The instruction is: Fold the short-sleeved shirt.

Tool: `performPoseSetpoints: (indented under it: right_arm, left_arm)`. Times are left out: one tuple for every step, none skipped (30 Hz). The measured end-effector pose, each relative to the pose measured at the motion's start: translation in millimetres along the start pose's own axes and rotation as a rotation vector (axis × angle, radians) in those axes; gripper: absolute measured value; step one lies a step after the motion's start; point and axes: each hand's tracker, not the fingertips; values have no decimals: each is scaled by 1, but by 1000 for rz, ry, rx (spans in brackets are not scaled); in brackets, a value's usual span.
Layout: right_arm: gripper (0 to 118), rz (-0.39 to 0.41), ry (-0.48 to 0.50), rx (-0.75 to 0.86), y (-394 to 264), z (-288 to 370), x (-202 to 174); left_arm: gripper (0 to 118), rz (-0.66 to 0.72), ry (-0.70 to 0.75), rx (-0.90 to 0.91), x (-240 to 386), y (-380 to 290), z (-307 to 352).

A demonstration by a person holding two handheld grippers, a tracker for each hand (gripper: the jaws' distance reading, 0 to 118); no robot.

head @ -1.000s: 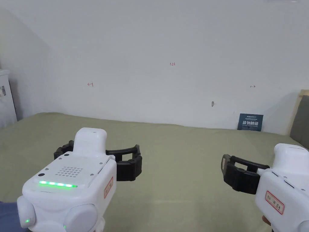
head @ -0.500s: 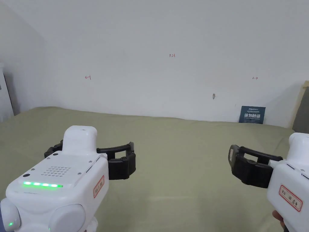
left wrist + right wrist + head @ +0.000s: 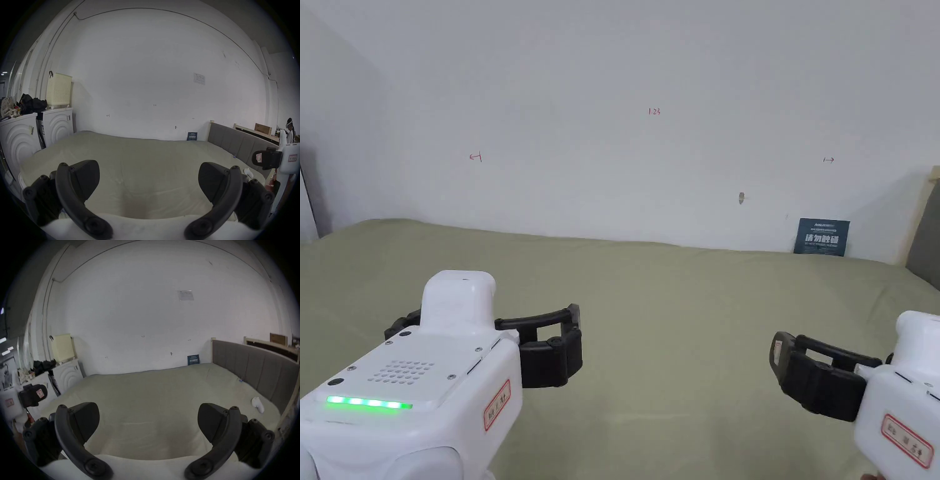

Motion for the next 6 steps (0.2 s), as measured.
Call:
performPoseSetpoints:
  right_arm:
    - [118,-14,20,4,-1,0,1]
    - [118,-22,34,3,-1,-1,3]
    - [118,-45,58,-5,0,-2,5]
    - [118,-58,67,-18,1,-4,8]
    - [118,-61,47,-9,2,-5,10]
    - [118,-62,36,0,3,-5,10]
  left_arm:
    - [118,2,1,-1,0,0,0]
    - [118,1,2,0,-1,0,-1]
    - [118,0,2,1,-2,0,-1]
    - [118,6,-3,6,-4,0,-2]
    - [118,17,-10,7,-7,-1,-3]
    - [118,30,-12,4,-8,-1,-4]
